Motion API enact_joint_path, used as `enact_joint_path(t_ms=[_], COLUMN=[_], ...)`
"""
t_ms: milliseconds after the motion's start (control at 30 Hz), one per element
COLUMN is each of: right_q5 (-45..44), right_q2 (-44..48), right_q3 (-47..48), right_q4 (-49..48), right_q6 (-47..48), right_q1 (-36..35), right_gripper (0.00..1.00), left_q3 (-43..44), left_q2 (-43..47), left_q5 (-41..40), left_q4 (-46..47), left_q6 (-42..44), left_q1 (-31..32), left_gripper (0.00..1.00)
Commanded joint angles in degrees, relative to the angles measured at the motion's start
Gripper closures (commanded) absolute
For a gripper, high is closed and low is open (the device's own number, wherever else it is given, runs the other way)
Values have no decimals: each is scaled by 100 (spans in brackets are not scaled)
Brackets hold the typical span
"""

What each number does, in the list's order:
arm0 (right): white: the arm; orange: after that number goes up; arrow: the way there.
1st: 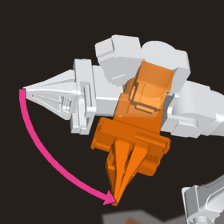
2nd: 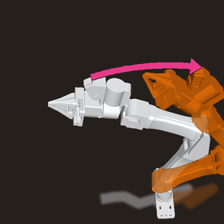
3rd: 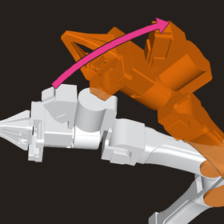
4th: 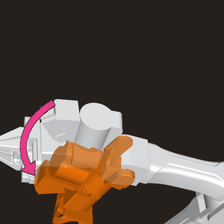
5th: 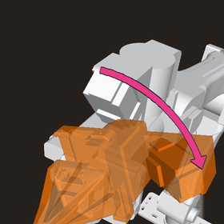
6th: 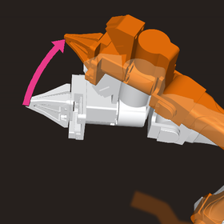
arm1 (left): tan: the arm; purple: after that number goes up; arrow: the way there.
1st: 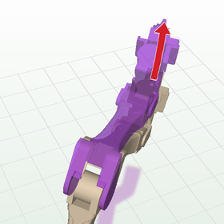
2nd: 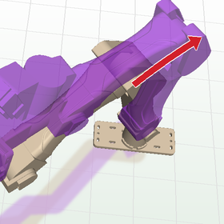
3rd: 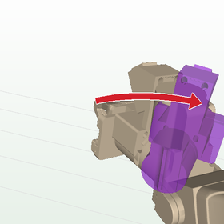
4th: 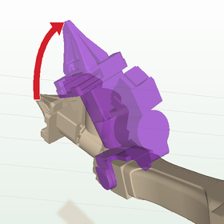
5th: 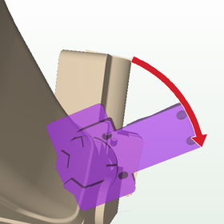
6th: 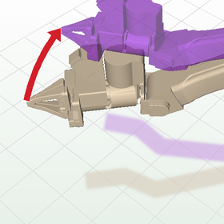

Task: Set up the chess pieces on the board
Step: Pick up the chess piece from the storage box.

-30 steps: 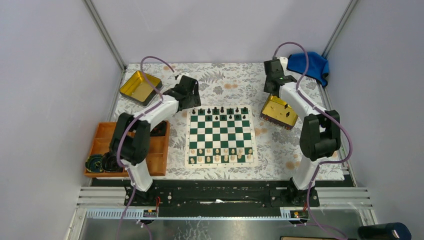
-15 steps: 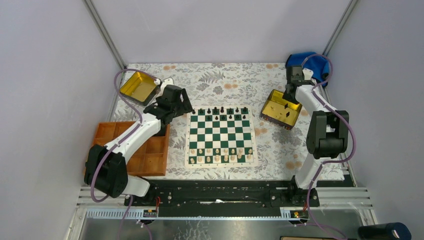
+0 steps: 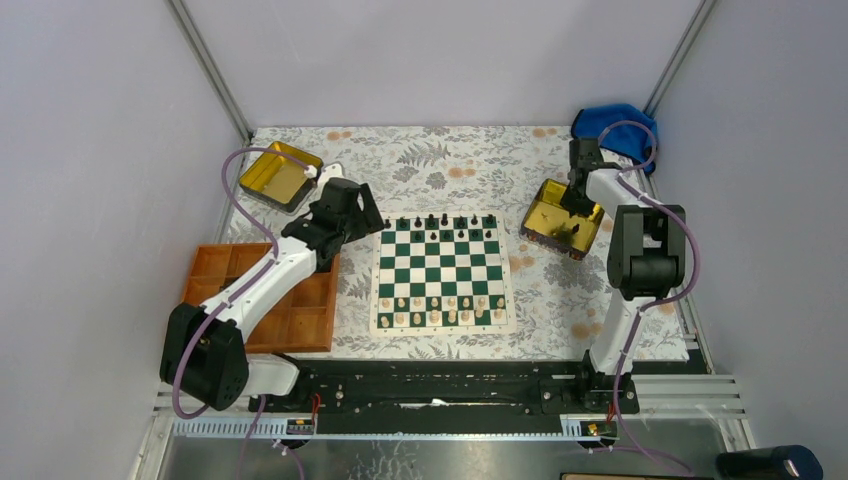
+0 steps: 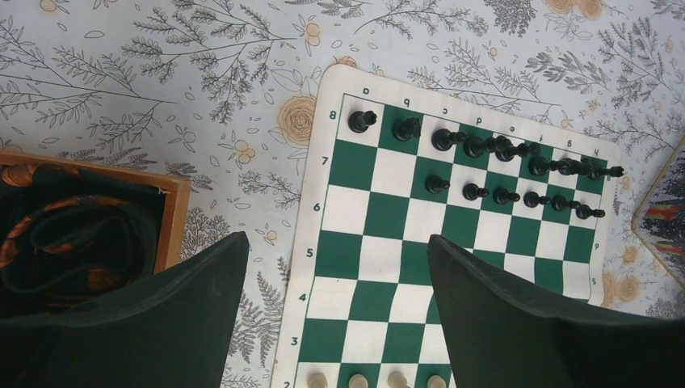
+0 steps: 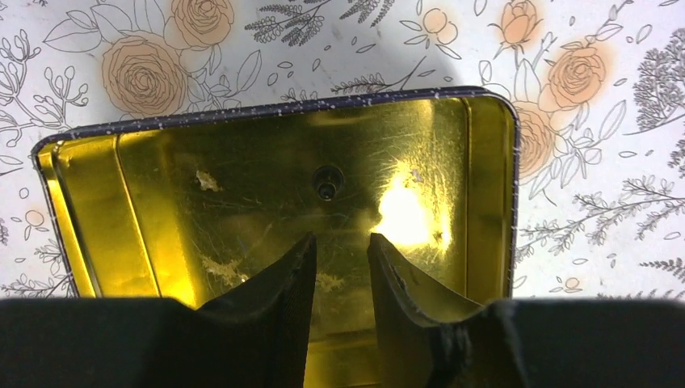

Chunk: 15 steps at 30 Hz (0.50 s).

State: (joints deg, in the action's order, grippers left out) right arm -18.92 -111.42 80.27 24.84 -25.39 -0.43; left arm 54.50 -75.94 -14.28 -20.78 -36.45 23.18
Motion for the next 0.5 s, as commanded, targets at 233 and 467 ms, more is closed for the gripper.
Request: enact_joint_path(t_ms=[233, 467], right_q5=[115, 196], right_q2=[-363, -491], right_q3=[571, 643], right_q4=[-59, -91], right_q6=[-32, -10], right_q1=[191, 234], right_gripper=[63, 63], left_q3=[8, 55], left_q2=[66, 2], left_q5=[-39, -31], left_q4=[90, 72], left_q6=[-12, 14], left_q1=[52, 55], left_gripper=[11, 11])
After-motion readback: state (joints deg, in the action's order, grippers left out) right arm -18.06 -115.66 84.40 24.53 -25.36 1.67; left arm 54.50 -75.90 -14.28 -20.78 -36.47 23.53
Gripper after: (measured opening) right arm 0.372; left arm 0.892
